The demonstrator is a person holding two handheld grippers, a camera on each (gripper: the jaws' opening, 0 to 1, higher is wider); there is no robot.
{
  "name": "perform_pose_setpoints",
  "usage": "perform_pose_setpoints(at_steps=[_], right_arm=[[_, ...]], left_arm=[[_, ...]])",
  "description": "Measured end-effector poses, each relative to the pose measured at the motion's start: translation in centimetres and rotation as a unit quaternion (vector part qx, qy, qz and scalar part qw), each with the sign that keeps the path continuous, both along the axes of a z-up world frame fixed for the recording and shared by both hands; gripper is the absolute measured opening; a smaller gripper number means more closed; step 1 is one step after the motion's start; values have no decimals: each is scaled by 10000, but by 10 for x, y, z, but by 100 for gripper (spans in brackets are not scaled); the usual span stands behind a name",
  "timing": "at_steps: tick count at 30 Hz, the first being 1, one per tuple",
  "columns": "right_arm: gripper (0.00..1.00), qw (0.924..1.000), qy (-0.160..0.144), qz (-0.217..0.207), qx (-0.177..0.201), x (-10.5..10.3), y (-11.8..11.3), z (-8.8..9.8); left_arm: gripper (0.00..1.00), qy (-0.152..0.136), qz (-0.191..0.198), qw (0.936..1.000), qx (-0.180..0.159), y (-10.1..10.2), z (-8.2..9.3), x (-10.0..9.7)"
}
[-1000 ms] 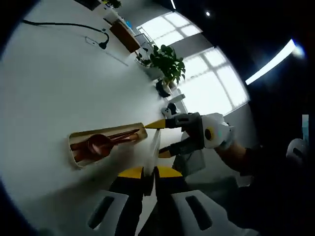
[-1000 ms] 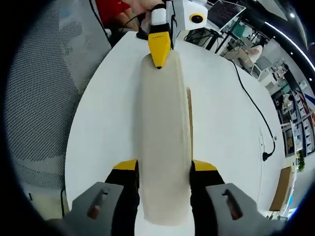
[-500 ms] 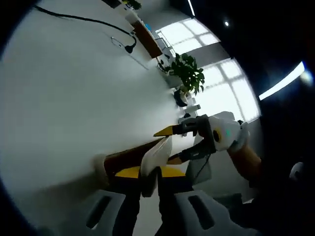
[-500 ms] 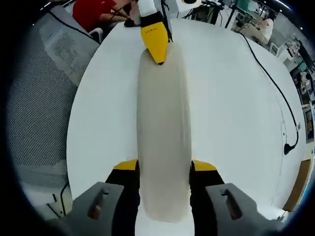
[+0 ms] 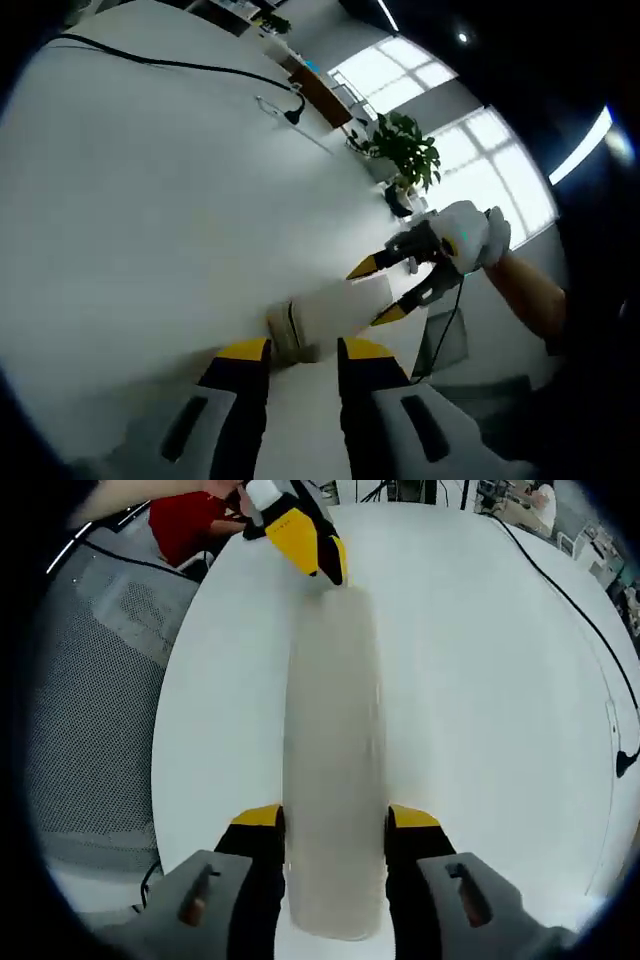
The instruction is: Arrange the utensils inside the cutlery case until each visible utensil rests in its matching compartment.
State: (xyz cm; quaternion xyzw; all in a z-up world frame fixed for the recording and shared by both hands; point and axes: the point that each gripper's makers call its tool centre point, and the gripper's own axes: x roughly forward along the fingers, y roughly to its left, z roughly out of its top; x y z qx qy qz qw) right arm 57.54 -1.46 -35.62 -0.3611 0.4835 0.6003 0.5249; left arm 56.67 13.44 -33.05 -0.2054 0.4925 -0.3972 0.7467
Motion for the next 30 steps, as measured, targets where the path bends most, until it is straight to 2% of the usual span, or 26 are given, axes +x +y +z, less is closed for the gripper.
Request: perform_pose_setpoints(at_steps=[3, 7, 10, 14, 16, 18, 21, 24, 25, 26, 27, 29, 30], right_arm=[[38, 9999, 162, -8, -4, -2, 0, 1], [38, 9996, 273, -93, -37, -2, 1, 1], [37, 9992, 308, -67, -236, -4, -1, 1], [38, 9990, 287, -197, -274, -3, -1, 1], [38, 9987, 265, -389, -195, -2, 1, 3], [38, 9989, 249, -380, -136, -3, 3, 5], [37, 9987, 267, -432, -99, -1, 4, 10], [39, 9964, 338, -745, 239, 2, 8, 22], [38, 9959, 296, -786, 345, 3, 7, 26], [37, 9940, 289, -918, 527, 3, 6, 34], [35, 9916, 320, -1043, 695, 2, 6, 41], [27, 9844, 105, -1415, 1045, 6, 1, 56], [18, 9810, -22, -1594, 1111, 9, -4, 59]], left_arm=[[33, -40, -201, 9997, -95, -10, 3, -6], [36, -353, -604, 9973, 240, -17, 0, -12], [35, -326, -631, 9973, 170, -20, 1, -13], [35, -302, -670, 9972, 160, -22, 0, -15], [34, -267, -642, 9974, 165, -21, -3, -16], [32, -194, -630, 9978, 99, -23, -5, -21], [32, -199, -811, 9962, 245, -24, -10, -31], [32, -222, -856, 9957, 290, -22, -10, -33], [29, -232, -838, 9958, 276, -21, -8, -33], [22, -209, -595, 9980, -104, -25, 5, -27], [14, -225, -446, 9982, -331, -27, 15, -23], [2, -495, -153, 9976, -465, -21, 35, -7], [1, -625, -27, 9976, -307, -18, 42, 2]])
